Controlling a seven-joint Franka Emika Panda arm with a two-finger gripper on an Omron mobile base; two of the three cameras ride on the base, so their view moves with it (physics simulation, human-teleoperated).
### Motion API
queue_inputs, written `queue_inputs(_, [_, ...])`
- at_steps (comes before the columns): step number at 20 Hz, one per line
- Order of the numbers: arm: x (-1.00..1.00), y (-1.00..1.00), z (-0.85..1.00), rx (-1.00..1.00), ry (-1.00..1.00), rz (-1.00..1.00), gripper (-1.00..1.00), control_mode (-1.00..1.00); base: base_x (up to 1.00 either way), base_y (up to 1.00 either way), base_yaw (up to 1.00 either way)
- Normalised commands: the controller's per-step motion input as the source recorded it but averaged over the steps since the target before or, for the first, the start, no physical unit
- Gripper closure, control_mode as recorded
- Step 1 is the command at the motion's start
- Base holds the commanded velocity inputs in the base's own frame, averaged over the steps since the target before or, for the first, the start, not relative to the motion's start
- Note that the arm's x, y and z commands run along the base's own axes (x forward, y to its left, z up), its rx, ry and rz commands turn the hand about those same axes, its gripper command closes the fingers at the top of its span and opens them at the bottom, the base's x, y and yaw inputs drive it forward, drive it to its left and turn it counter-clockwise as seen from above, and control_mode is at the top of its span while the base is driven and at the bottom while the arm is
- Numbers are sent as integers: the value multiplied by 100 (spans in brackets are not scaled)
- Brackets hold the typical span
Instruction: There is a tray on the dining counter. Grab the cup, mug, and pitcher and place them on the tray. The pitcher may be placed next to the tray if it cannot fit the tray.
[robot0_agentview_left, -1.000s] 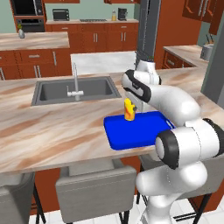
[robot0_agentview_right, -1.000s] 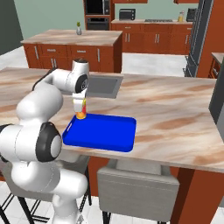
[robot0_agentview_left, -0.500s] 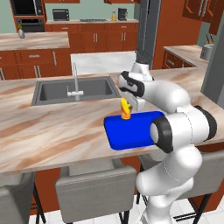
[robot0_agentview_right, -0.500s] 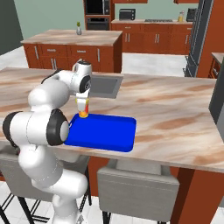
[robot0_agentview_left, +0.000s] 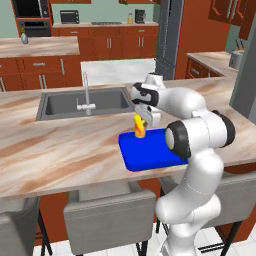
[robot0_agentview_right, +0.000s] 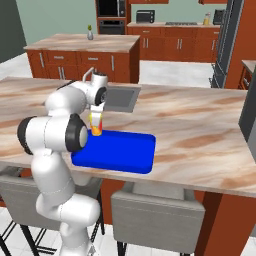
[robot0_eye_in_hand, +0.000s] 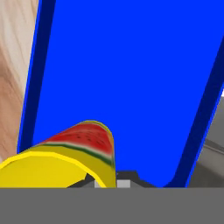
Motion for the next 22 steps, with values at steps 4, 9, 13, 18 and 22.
queue_inputs(4, [28, 7, -30, 0, 6, 2, 100, -100, 0, 0, 0])
queue_inputs(9, [32, 8, -31, 0, 5, 1, 100, -100, 0, 0, 0])
queue_inputs(13, [32, 9, -33, 0, 4, 0, 100, -100, 0, 0, 0])
queue_inputs(18, [24, 17, -30, 0, 5, 0, 100, -100, 0, 0, 0])
queue_inputs(22, [19, 12, -25, 0, 4, 0, 100, -100, 0, 0, 0])
